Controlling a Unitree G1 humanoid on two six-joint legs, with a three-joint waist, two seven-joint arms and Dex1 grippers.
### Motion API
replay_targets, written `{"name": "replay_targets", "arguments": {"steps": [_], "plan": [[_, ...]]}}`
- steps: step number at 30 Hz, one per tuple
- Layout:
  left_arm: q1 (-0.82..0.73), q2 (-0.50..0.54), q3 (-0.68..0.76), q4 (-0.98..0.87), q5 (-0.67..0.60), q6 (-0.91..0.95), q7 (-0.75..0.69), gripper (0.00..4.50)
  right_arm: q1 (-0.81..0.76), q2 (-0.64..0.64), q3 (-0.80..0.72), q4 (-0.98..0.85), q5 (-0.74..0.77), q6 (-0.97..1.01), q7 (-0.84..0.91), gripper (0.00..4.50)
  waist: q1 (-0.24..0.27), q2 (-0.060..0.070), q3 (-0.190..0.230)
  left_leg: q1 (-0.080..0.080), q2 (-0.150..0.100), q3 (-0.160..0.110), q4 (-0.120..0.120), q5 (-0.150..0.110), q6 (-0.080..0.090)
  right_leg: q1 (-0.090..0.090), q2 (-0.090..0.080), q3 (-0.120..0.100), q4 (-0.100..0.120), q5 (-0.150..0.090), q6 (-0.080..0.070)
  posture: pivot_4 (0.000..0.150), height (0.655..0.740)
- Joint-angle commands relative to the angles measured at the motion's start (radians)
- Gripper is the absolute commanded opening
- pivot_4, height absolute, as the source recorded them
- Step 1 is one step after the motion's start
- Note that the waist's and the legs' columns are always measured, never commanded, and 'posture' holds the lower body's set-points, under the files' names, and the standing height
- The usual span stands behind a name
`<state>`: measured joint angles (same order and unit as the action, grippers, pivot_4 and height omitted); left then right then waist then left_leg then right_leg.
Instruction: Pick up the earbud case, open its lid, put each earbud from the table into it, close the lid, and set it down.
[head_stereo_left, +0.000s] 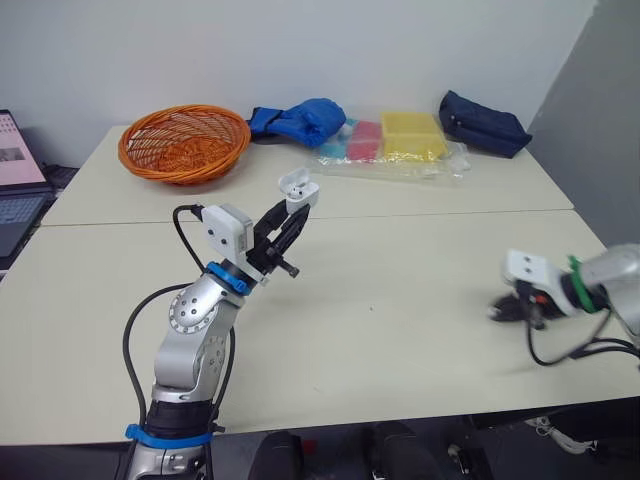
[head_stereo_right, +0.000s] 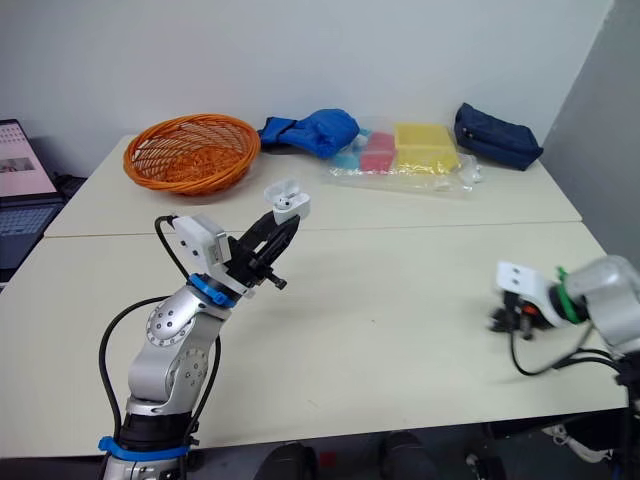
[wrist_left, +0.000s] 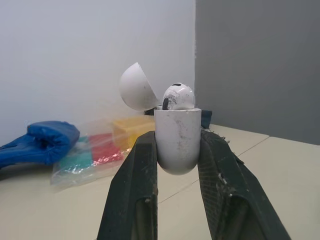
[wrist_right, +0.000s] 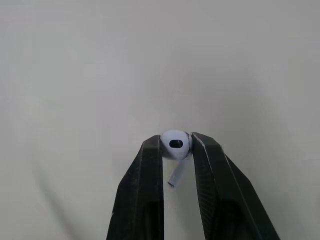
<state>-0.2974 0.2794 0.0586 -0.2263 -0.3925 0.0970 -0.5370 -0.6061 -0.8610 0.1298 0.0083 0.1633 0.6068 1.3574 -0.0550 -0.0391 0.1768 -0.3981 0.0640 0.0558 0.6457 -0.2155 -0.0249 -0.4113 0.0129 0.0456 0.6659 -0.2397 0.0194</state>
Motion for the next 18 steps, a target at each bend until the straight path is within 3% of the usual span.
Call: {"name": "replay_targets", "arguments": {"steps": [1,3,6,13,18], "plan": [[-0.025,-0.003,0.007,-0.006,0.000,-0.030,-0.003,0.74,-0.134,0.140,-0.151,-0.144,0.166,0.214,-0.183,0.48,0.002,0.000,0.000,0.000,0.000,-0.002,0.000,0.000,0.000,0.000,0.000,-0.001,0.001,0.000,0.000,0.150,0.7400],[-0.037,-0.010,0.000,0.000,0.001,-0.031,-0.002,0.74,-0.233,0.323,-0.266,-0.195,0.269,0.353,-0.371,0.48,0.007,0.000,0.000,-0.001,0.001,-0.003,-0.001,0.000,0.000,0.000,0.001,-0.003,0.000,0.000,-0.001,0.150,0.7400],[-0.056,-0.013,-0.004,0.017,-0.002,-0.037,-0.012,0.74,-0.288,0.535,-0.360,-0.282,0.362,0.377,-0.573,0.48,0.021,0.000,0.000,-0.004,0.001,-0.002,-0.002,0.000,0.000,-0.003,0.001,-0.003,0.000,-0.001,-0.001,0.150,0.7400],[-0.088,-0.034,-0.012,0.033,-0.038,-0.023,-0.034,0.74,-0.276,0.754,-0.342,-0.303,0.394,0.273,-0.806,0.48,0.033,0.000,-0.001,-0.019,-0.002,0.002,0.000,0.000,0.000,-0.014,-0.005,-0.003,-0.003,0.002,-0.002,0.150,0.7400],[-0.092,-0.038,-0.009,0.035,-0.058,-0.010,-0.046,0.74,-0.255,0.788,-0.301,-0.255,0.378,0.203,-0.851,0.48,0.030,0.000,-0.001,-0.019,-0.001,0.000,0.000,0.000,0.000,-0.014,-0.003,-0.004,-0.002,0.002,-0.002,0.150,0.7400]]}}
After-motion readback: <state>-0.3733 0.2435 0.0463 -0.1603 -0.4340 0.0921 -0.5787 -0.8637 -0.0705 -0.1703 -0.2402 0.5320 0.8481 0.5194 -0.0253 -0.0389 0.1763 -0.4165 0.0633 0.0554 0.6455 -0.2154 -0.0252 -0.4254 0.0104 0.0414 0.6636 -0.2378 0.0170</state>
